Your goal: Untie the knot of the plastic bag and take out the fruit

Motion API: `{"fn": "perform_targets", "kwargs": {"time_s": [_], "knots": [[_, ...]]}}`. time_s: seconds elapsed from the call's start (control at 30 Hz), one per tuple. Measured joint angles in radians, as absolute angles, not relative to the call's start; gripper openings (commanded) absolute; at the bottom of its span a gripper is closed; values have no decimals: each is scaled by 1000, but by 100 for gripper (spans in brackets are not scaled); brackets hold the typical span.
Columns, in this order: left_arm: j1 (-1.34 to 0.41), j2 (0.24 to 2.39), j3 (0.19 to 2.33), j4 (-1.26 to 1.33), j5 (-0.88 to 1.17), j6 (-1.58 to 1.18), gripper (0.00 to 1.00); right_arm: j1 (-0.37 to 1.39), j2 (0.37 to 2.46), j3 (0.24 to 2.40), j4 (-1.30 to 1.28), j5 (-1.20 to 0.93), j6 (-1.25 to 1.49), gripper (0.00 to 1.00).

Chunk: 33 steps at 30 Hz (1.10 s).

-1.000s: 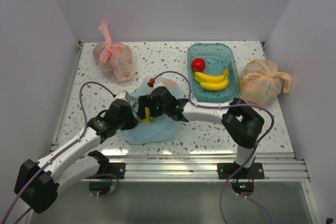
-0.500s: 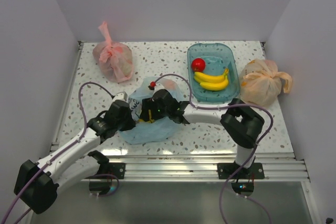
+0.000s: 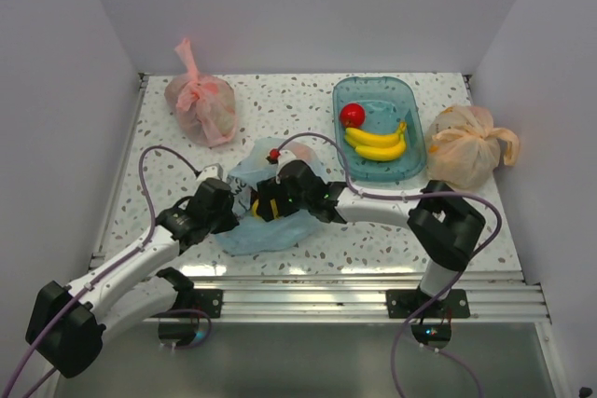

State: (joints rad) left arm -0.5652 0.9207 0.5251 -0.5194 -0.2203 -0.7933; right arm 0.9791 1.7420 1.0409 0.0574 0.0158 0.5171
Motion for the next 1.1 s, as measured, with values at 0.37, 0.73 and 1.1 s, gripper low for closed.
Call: {"fn": "perform_targets", "kwargs": {"time_s": [0.37,0.73,1.1], "knots": [[-565,914,525,-519,-209,-793,0,979,1821,1068,70,-38,479,73],[-565,910,525,-521,-207,-793,0,979,1685,1068,-1,-70,411,42],[-565,899,548,-556,-227,-790,0,908,1399,1136,-156,-56,294,39]]}}
